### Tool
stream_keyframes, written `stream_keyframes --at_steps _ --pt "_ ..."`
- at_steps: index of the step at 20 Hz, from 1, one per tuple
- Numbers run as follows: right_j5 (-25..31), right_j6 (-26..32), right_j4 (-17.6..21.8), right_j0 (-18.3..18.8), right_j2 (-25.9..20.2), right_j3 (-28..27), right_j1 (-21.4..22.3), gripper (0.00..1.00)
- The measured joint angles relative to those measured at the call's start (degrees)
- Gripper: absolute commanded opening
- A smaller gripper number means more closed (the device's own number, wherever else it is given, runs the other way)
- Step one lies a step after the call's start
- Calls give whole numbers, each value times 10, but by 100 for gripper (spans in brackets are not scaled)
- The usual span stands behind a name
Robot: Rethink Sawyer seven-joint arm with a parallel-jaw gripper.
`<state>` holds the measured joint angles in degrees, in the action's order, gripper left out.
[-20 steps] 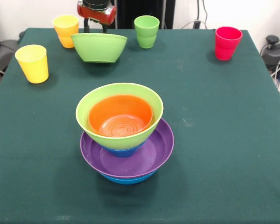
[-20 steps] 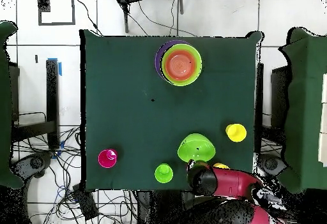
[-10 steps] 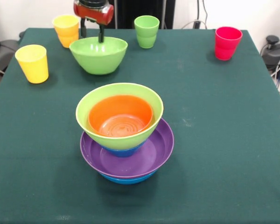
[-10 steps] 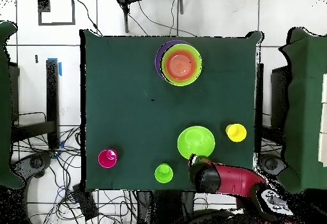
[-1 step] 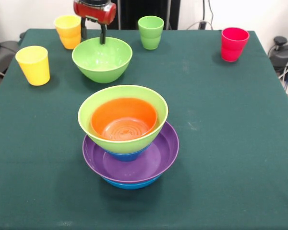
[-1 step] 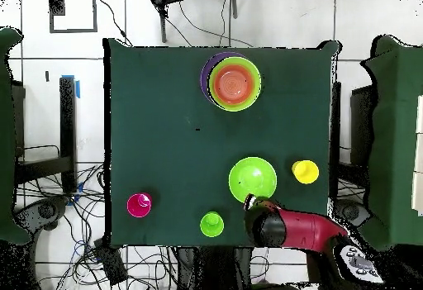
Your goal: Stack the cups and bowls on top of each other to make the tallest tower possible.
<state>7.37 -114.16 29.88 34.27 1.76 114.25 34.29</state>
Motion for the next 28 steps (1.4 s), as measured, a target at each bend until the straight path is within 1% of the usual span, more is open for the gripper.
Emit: stream_keyframes --at_steps 6,10,22,28 --pt "3 0 0 0 -1 0 -1 100" --pt "3 0 -2 -4 -1 -2 -12 100" --pt "3 0 -18 -42 -2 -19 -45 100" --pt "4 0 -26 -46 -2 -29 -54 100"
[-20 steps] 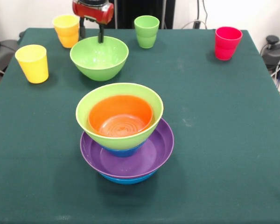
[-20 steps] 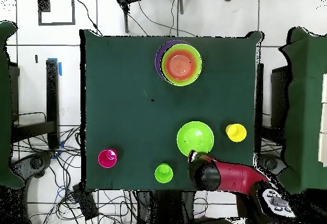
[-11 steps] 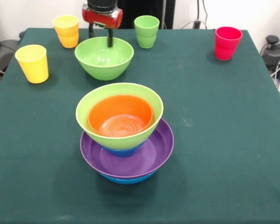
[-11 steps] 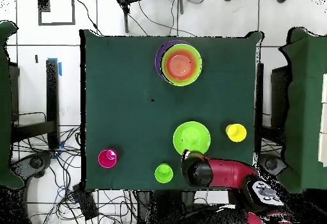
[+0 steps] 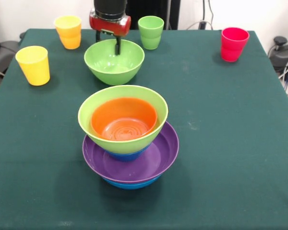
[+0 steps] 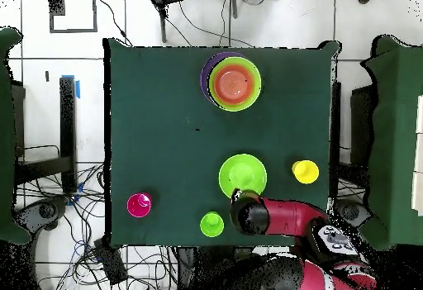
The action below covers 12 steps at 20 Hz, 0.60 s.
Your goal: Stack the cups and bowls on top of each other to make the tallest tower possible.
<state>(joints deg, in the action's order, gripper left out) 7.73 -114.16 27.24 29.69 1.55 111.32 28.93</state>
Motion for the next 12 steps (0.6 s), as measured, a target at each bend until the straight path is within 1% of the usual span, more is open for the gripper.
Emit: stream_keyframes --at_steps 10,11,12 --pt "3 0 -6 3 -2 -3 -1 100" --pt "3 0 -6 3 -3 -5 -1 0" --pt "3 0 -6 4 -3 -7 0 0"
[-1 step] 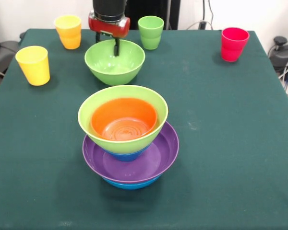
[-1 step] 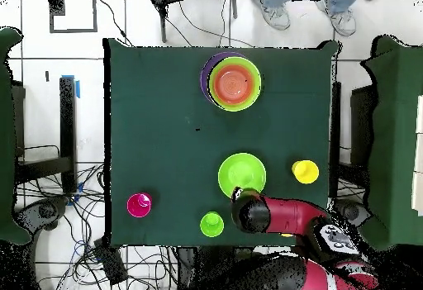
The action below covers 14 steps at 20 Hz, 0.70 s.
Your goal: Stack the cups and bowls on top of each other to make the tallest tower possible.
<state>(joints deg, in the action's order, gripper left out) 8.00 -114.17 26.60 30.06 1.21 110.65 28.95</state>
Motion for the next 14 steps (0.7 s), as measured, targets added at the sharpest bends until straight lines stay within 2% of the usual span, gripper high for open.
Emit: stream_keyframes --at_steps 14 --pt "1 0 -3 5 -13 -10 10 0"
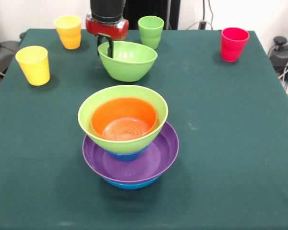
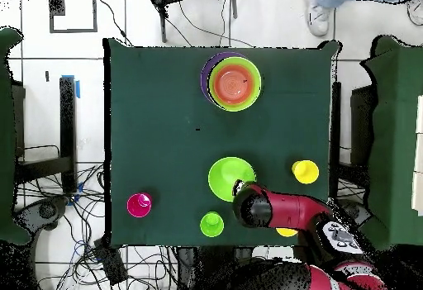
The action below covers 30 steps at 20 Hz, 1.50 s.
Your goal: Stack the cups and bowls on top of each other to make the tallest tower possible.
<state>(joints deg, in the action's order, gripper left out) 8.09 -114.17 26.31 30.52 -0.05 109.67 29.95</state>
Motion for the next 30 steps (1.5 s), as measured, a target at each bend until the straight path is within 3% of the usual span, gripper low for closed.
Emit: stream_keyframes --at_steps 7,18,30 --pt "12 0 -1 13 -14 0 4 0" --pt "113 0 -27 27 -66 -5 51 0" --pt "157 0 -33 44 -99 -39 58 0"
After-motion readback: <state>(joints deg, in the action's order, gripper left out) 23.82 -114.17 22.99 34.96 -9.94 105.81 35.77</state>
